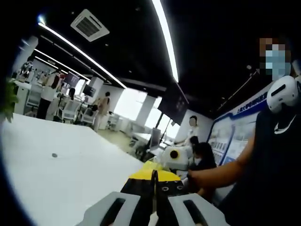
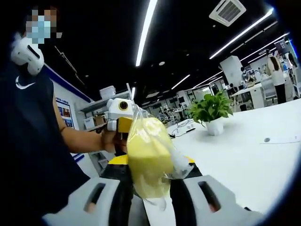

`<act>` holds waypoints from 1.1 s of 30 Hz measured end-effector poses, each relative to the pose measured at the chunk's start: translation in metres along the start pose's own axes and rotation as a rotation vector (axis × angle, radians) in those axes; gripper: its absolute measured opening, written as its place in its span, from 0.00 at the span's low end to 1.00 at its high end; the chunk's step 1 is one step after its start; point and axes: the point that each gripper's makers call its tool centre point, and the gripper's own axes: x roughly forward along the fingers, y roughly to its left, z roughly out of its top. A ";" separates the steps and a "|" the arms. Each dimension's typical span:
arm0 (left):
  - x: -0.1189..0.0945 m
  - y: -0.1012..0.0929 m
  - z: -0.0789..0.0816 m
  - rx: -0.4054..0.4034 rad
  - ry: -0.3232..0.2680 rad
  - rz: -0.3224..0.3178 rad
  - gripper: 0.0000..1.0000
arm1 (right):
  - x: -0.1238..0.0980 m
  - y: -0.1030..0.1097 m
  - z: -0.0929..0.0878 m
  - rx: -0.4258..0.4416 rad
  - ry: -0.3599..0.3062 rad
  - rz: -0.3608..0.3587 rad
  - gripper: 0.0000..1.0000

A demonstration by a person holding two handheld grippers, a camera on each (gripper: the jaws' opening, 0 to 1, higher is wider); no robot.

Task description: Compare the silicone blocks by pressing each to a similar depth, holding the contact briefly, and releasing to observe deformation and rebound differences across the visible hardness samples.

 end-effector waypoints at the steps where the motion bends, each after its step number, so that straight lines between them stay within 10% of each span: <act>1: -0.001 0.001 0.000 0.001 0.001 0.001 0.00 | 0.000 0.000 0.000 0.001 0.004 0.002 0.24; 33: -0.002 0.004 0.002 0.071 -0.026 -0.012 0.00 | -0.004 -0.001 0.012 0.139 0.018 -0.002 0.09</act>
